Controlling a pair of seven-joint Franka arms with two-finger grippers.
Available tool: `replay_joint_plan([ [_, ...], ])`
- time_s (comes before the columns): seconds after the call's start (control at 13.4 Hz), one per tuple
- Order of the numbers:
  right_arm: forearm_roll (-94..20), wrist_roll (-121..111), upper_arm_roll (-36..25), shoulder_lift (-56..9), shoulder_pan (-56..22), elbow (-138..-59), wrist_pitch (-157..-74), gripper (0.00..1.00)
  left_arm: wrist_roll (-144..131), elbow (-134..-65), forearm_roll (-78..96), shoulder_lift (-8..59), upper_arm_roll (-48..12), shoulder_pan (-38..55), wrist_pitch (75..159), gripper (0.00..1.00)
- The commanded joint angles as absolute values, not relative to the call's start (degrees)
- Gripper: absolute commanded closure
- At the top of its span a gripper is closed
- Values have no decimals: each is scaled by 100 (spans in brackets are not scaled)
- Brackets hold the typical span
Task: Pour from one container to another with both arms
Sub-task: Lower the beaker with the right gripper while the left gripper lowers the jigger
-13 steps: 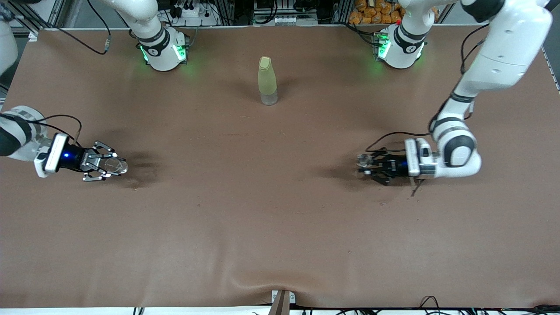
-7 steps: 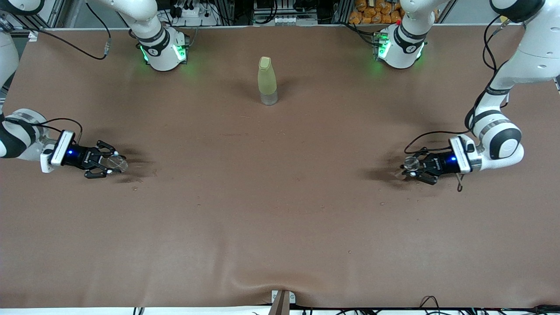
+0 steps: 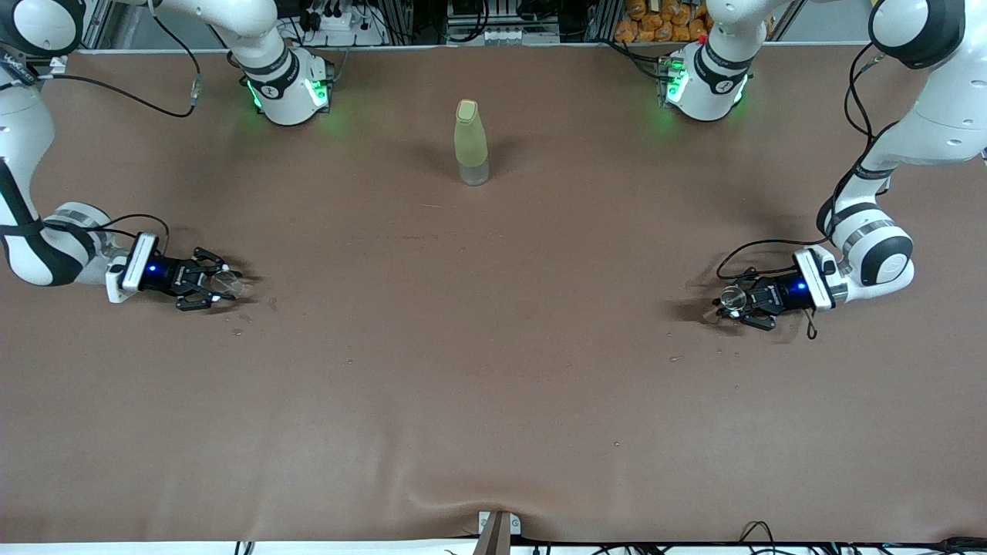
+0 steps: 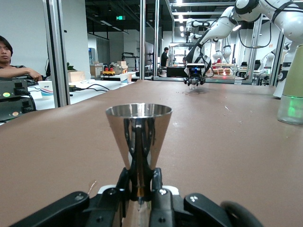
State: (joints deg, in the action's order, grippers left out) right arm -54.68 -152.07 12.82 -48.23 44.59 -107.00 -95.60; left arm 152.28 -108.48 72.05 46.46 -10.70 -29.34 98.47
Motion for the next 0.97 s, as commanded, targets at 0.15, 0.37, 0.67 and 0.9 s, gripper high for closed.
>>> replay_joint_plan([
  [0.15, -5300, -15223, 1345, -5010, 4597, -10564, -9439, 59, 15398, -10661, 7075, 4930, -1090, -3058, 9659, 73],
  [0.37, -5309, -15197, 1345, -5001, 4684, -10530, -9387, 49, 15390, -10652, 7023, 4931, -1090, -3059, 9642, 41],
  [0.67, -5282, -15152, 1336, -4992, 4641, -10380, -9316, 25, 15311, -10504, 6839, 4782, -1090, -3085, 9571, 0],
  [0.9, -5282, -15161, 1345, -5001, 4623, -10389, -9308, 10, 15066, -10292, 6313, 4370, -1011, -3085, 9571, 0],
])
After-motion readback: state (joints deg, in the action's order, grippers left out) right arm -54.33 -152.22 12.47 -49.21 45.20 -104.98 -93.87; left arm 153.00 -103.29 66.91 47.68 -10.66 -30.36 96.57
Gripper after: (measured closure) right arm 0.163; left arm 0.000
